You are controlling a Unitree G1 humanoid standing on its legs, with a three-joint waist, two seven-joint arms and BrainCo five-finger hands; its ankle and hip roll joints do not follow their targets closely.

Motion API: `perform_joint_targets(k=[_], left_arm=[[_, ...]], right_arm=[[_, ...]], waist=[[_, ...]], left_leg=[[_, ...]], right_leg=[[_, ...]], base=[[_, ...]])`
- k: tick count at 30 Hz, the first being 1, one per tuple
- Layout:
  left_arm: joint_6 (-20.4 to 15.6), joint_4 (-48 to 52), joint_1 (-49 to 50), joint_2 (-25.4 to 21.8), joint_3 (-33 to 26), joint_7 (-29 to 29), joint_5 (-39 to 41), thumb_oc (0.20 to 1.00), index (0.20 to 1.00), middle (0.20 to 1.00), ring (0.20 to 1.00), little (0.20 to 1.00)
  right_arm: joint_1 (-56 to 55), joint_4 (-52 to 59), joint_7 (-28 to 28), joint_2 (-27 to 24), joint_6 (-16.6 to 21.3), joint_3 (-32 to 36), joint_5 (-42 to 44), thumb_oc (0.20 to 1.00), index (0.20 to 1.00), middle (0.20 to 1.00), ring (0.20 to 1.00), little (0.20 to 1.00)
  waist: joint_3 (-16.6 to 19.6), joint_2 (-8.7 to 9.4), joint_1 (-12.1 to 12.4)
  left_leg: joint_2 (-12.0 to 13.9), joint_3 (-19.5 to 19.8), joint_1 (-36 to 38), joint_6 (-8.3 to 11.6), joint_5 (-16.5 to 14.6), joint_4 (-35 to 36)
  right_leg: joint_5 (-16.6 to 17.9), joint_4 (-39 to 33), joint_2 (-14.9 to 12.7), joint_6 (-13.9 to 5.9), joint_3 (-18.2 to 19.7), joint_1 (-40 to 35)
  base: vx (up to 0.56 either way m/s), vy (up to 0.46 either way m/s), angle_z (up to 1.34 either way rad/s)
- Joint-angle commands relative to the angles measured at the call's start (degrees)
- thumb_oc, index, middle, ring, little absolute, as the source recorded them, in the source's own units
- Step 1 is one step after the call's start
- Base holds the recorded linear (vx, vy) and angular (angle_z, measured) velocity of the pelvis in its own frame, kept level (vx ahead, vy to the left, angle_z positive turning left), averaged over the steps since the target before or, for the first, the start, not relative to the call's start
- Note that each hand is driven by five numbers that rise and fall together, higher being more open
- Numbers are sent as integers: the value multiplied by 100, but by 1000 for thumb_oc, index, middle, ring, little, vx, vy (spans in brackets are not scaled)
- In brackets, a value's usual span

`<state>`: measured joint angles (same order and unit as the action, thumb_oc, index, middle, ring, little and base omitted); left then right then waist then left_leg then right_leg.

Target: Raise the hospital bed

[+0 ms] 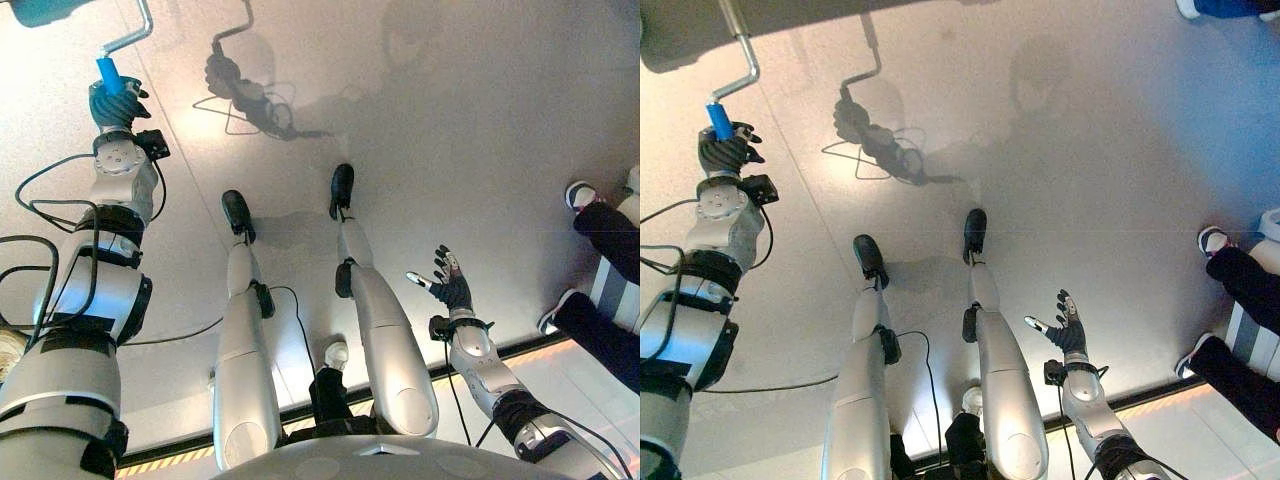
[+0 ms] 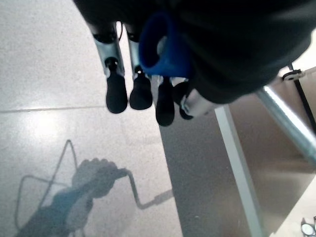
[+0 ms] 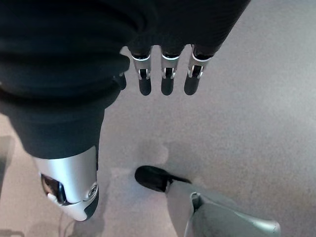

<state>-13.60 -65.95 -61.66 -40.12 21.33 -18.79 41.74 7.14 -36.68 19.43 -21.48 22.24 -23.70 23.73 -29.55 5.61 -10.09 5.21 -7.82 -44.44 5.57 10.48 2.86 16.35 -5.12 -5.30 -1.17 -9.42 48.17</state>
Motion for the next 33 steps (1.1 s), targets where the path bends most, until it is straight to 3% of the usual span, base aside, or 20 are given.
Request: perform_joint_targets(k=[1, 2, 26, 33], left_arm=[[-172, -136, -435, -373, -67, -134, -240, 200, 200, 200, 200, 200], [-166, -140, -499, -350, -21, -146, -278, 200, 200, 200, 200, 200], [-178, 4, -1027, -62, 52, -364, -438, 200, 200, 200, 200, 200], [-323, 411, -955, 362, 101, -272, -212, 200, 200, 200, 200, 200]], right_arm=[[-316, 112, 150, -250, 114, -5, 9, 1000, 1000, 1000, 1000, 1000], [-323, 151, 151, -267, 115, -13, 5, 1000, 1000, 1000, 1000, 1000], [-538, 1023, 157, -438, 276, -100, -107, 1000, 1000, 1000, 1000, 1000], [-684, 845, 183, -466, 265, -24, -132, 1000, 1000, 1000, 1000, 1000]], waist=[[-24, 81, 83], [-24, 69, 75], [-24, 64, -564], [-24, -121, -654]], left_leg=[[-210, -120, 133, -111, -161, 214], [-187, -93, 225, -75, -332, 214], [132, -1038, 292, 21, -437, 214], [160, -1174, 481, 57, -403, 214]], right_leg=[[-209, 12, -317, -855, -33, -240], [-343, 12, -278, -905, 32, -310], [-223, 208, 251, -971, 961, 501], [-331, 393, 373, -920, 1063, 494]], base=[[11, -28, -11], [11, -38, -14], [22, -43, -13], [31, -84, -15]])
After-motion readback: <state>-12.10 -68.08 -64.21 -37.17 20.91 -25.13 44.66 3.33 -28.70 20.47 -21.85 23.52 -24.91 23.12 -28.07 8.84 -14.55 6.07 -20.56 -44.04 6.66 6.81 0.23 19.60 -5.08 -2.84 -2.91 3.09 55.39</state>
